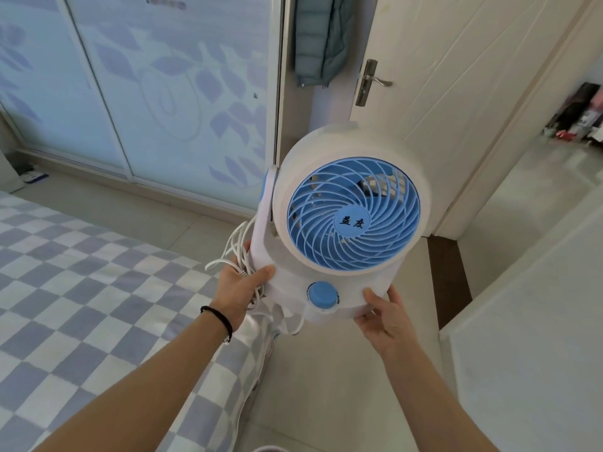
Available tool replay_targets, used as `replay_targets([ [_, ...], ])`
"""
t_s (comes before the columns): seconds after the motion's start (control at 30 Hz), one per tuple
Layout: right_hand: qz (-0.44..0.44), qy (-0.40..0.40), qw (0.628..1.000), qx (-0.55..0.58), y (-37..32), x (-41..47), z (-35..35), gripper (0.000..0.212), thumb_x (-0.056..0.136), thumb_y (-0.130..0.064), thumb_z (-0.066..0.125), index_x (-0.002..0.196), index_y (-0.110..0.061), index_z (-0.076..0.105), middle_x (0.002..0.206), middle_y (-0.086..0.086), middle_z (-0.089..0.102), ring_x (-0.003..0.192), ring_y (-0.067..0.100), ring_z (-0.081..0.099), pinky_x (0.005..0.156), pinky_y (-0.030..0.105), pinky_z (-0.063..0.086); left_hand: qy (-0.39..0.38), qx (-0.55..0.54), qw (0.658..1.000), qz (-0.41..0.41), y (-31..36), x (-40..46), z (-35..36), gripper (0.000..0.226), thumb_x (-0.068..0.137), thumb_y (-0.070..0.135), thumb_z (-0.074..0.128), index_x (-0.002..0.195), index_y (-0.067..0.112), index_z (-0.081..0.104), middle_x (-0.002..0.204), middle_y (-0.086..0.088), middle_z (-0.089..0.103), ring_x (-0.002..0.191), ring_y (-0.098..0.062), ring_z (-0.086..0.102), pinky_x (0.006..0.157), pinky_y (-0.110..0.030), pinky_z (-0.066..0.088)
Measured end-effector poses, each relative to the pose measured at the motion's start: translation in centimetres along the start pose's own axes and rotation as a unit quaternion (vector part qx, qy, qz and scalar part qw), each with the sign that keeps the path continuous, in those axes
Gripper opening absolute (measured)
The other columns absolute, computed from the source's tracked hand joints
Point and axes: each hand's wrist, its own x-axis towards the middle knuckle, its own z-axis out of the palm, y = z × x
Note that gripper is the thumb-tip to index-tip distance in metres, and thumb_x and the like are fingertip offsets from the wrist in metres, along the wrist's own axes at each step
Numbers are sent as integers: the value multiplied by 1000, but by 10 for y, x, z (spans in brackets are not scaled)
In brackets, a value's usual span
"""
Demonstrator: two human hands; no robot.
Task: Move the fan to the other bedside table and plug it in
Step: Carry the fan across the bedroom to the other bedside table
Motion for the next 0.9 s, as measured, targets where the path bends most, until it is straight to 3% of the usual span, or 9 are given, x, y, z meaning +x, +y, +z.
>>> replay_targets([
  [0.13,15,-2,1000,-10,-14,55,21,63,81,11,57,136,-20,47,123,14,58,98,29,60,63,44,59,22,4,1000,1,0,52,8,49,80,-7,58,118,23,53,97,-2,68,82,-17,68,60,-30,58],
  [0.33,56,-33,997,-44,-43,160,59,61,83,10,56,135,-20,47,116,12,60,98,28,60,62,42,60,99,5,995,9,-11,141,22,57,79,-6,61,129,17,46,99,-4,65,85,-24,64,58,-29,58],
  [0.47,86,-66,991,-84,-73,232,95,60,83,10,56,134,-21,47,112,11,61,97,28,61,70,44,59,146,-6,989,30,-16,202,36,64,74,-4,67,131,15,44,99,-5,64,86,-24,63,56,-27,58],
  [0.57,104,-83,986,-106,-91,276,119,62,83,11,56,135,-21,46,114,11,61,98,29,61,85,51,54,175,-17,984,33,-18,235,45,68,69,3,68,131,16,45,99,-3,65,86,-22,64,63,-34,59],
  [0.73,129,-144,969,-153,-103,341,166,60,82,11,56,134,-18,49,115,10,63,99,26,61,63,38,61,227,-36,972,57,-17,285,45,54,63,9,67,113,27,56,97,0,68,79,-12,68,62,-31,59],
  [0.9,175,-166,957,-162,-83,393,217,62,81,12,56,135,-18,48,107,8,65,96,25,62,61,37,60,277,-25,958,71,-5,327,19,65,61,11,71,122,23,52,97,-1,69,84,-19,66,66,-37,58],
])
